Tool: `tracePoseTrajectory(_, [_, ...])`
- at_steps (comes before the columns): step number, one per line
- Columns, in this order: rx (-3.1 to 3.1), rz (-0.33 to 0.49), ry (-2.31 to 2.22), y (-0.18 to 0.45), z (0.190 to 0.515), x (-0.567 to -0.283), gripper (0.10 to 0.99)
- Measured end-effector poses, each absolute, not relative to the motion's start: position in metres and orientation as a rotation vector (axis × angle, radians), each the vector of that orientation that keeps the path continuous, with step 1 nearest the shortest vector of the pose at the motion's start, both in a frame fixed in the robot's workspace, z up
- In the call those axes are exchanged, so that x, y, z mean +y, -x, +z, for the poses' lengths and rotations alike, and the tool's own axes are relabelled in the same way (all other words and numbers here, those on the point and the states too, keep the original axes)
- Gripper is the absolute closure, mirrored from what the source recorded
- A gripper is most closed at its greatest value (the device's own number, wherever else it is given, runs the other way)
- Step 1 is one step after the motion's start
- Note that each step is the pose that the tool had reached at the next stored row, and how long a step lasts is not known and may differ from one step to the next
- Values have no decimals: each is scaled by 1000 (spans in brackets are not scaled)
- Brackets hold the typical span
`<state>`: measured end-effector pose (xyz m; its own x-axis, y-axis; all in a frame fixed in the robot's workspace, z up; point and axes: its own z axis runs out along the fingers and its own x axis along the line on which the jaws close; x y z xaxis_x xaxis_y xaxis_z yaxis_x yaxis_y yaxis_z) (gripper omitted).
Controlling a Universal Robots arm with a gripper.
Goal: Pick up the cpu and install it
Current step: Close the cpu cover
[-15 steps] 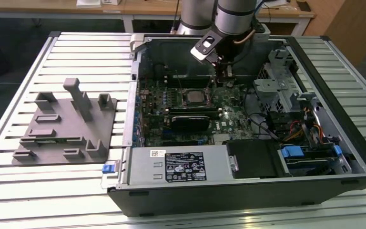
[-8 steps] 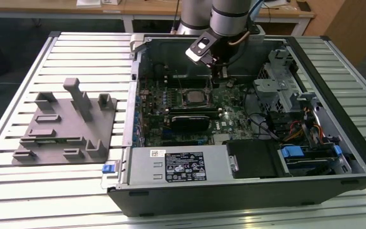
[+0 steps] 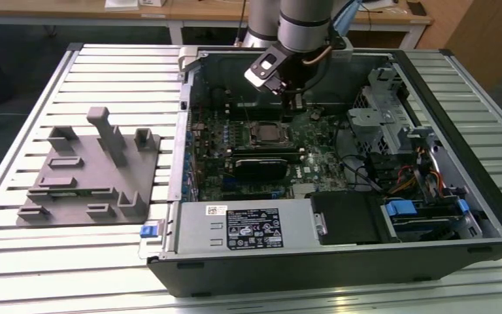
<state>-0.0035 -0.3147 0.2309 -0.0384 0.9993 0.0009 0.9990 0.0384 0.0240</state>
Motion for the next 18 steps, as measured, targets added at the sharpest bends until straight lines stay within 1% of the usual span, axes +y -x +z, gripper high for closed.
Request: tracePoseTrajectory(18, [2252, 28, -2167, 48, 218, -315, 980])
